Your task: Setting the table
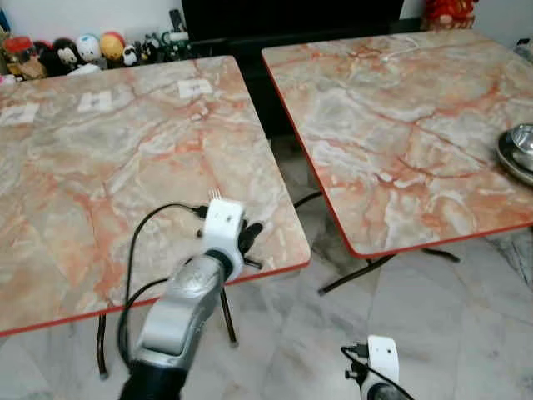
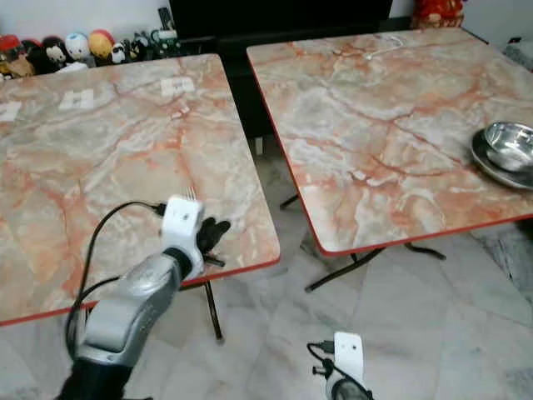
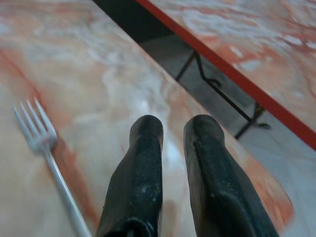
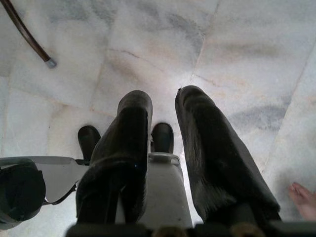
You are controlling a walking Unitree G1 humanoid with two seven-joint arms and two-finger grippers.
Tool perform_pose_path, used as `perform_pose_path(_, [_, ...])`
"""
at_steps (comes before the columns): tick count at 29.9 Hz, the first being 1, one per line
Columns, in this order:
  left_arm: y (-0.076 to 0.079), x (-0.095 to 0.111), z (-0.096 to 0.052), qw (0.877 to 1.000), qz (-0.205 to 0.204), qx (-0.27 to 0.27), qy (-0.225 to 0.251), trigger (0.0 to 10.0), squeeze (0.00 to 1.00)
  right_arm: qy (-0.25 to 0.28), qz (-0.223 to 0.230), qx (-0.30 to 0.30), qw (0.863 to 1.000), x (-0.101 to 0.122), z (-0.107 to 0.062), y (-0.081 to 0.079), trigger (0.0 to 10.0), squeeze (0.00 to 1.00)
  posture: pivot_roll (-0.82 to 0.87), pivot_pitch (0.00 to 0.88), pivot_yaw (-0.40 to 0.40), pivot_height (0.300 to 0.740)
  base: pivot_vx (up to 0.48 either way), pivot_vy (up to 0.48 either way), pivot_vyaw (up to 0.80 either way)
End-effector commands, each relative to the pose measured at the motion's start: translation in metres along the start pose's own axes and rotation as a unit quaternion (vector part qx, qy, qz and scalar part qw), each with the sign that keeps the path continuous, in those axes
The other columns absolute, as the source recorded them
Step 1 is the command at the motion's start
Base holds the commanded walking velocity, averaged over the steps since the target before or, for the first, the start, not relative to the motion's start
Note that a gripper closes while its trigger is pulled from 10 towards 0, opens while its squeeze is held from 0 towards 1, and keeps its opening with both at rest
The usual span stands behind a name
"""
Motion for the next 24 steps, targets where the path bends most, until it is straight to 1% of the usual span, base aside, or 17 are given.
perform_pose_path(1, [-0.013,-0.006,0.000,0.999,0.002,0.033,-0.003,10.0,0.00,-0.008,0.006,-0.002,1.000,-0.004,-0.001,-0.001,10.0,0.00,0.05,0.118,0.037,0.740,0.000,-0.352,0.00])
perform_pose_path(2, [-0.016,-0.005,0.000,0.999,0.002,0.041,0.001,10.0,0.00,-0.008,0.007,-0.002,1.000,-0.004,-0.001,-0.001,10.0,0.00,0.05,0.119,0.037,0.740,0.000,-0.480,0.00])
perform_pose_path(3, [-0.020,-0.004,-0.001,0.999,0.013,0.050,0.007,10.0,0.00,-0.008,0.009,-0.003,1.000,-0.004,-0.001,-0.001,10.0,0.00,0.05,0.120,0.038,0.740,0.000,-0.480,0.00])
perform_pose_path(5, [-0.022,-0.003,-0.002,0.998,0.018,0.054,0.010,10.0,0.00,-0.008,0.009,-0.004,1.000,-0.004,-0.001,-0.001,10.0,0.00,0.05,0.119,0.038,0.740,0.000,-0.480,0.00])
perform_pose_path(8, [-0.030,-0.001,-0.006,0.997,0.032,0.070,0.020,10.0,0.00,-0.009,0.009,-0.004,1.000,-0.005,-0.001,-0.001,10.0,0.00,0.05,0.121,0.037,0.740,0.000,-0.480,0.00])
perform_pose_path(10, [-0.032,-0.001,-0.006,0.996,0.034,0.073,0.021,10.0,0.00,-0.009,0.009,-0.004,1.000,-0.005,-0.001,-0.001,10.0,0.00,0.05,0.121,0.037,0.740,0.000,-0.480,0.00])
perform_pose_path(11, [-0.036,0.000,-0.007,0.996,0.026,0.080,0.023,10.0,0.00,-0.009,0.008,-0.003,1.000,-0.005,-0.001,-0.001,10.0,0.00,0.06,0.122,0.035,0.740,0.000,0.000,0.00])
perform_pose_path(13, [-0.038,0.001,-0.008,0.996,0.027,0.085,0.029,10.0,0.00,-0.009,0.008,-0.003,1.000,-0.005,-0.001,-0.001,10.0,0.00,0.06,0.123,0.035,0.740,0.000,0.000,0.00])
perform_pose_path(15, [-0.038,0.002,-0.008,0.996,0.027,0.077,0.031,10.0,0.00,-0.009,0.008,-0.003,1.000,-0.005,-0.001,-0.001,10.0,0.00,0.06,0.123,0.034,0.740,0.000,0.000,0.00])
perform_pose_path(16, [-0.039,0.003,-0.008,0.996,0.038,0.076,0.035,10.0,0.00,-0.009,0.007,-0.003,1.000,-0.005,-0.001,-0.001,10.0,0.00,0.06,0.124,0.034,0.740,0.000,0.000,0.00])
perform_pose_path(18, [-0.043,0.003,-0.008,0.995,0.038,0.087,0.033,10.0,0.00,-0.009,0.007,-0.003,1.000,-0.005,-0.001,-0.001,10.0,0.00,0.06,0.124,0.035,0.740,0.000,0.000,0.00])
perform_pose_path(20, [-0.054,0.003,-0.008,0.993,0.033,0.112,0.033,10.0,0.00,-0.009,0.007,-0.003,1.000,-0.005,-0.001,-0.001,10.0,0.00,0.06,0.125,0.035,0.740,0.000,0.000,0.00])
perform_pose_path(21, [-0.054,0.003,-0.008,0.993,0.033,0.112,0.033,10.0,0.00,-0.009,0.007,-0.003,1.000,-0.005,-0.001,-0.001,10.0,0.00,0.06,0.125,0.035,0.740,0.000,0.000,0.00])
perform_pose_path(22, [-0.060,0.002,-0.008,0.991,0.019,0.127,0.036,10.0,0.00,-0.009,0.007,-0.003,1.000,-0.005,-0.001,-0.001,10.0,0.00,0.06,0.125,0.035,0.740,0.000,0.000,0.00])
perform_pose_path(24, [-0.067,0.001,-0.005,0.989,0.006,0.144,0.037,10.0,0.00,-0.009,0.006,-0.003,1.000,-0.005,-0.001,-0.001,10.0,0.00,0.06,0.125,0.033,0.740,0.000,0.000,0.00])
Point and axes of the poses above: a point about 5 cm out from each wrist's last joint towards the gripper, its own z axis pointing out of the wrist towards the gripper, its own x axis along the axis of the wrist's last joint, y = z × x, the point moved 3 cm from there along z, pointing out of the wrist towards the gripper, and after that the axes turned 15 degrees about -z, right-handed, at the moved point
